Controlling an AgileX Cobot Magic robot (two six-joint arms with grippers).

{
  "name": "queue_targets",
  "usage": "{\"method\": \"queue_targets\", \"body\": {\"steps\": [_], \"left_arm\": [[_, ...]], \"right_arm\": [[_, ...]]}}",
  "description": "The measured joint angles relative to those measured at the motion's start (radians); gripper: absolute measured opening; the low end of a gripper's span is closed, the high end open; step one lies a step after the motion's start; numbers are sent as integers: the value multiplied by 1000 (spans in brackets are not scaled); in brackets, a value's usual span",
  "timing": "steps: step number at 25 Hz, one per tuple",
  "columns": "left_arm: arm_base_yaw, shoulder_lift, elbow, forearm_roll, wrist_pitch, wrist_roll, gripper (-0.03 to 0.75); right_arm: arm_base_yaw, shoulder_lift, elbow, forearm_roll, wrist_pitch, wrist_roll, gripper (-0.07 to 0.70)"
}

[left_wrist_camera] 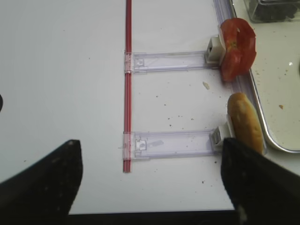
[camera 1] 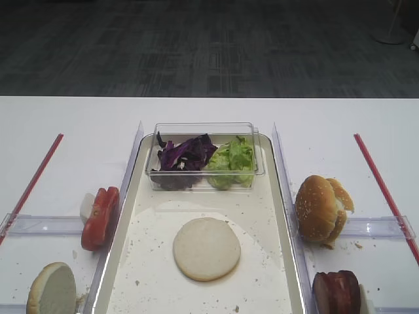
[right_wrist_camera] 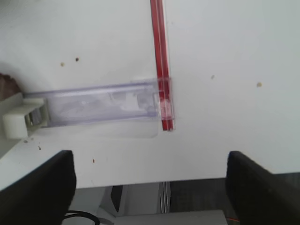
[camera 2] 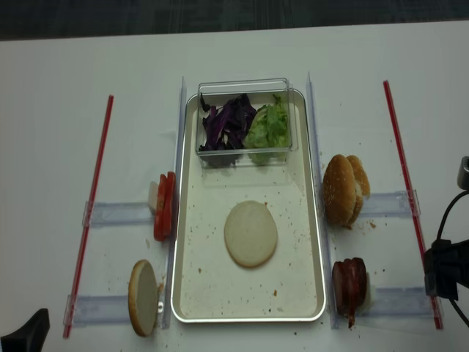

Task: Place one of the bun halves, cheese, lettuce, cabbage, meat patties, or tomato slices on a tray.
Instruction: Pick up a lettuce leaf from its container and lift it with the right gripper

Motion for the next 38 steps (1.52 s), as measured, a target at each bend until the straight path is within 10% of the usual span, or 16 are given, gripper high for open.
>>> {"method": "queue_targets", "body": {"steps": [10,21,38], "left_arm": [[0,0,0,0,0,0,555],[0,0,0,0,0,0,555],[0,0,0,0,0,0,555]], "right_arm": [[0,457,-411,4,-35,-34,659],[0,928,-1000,47,115,-60,659],[94,975,-1065,42,133,-49,659]]}}
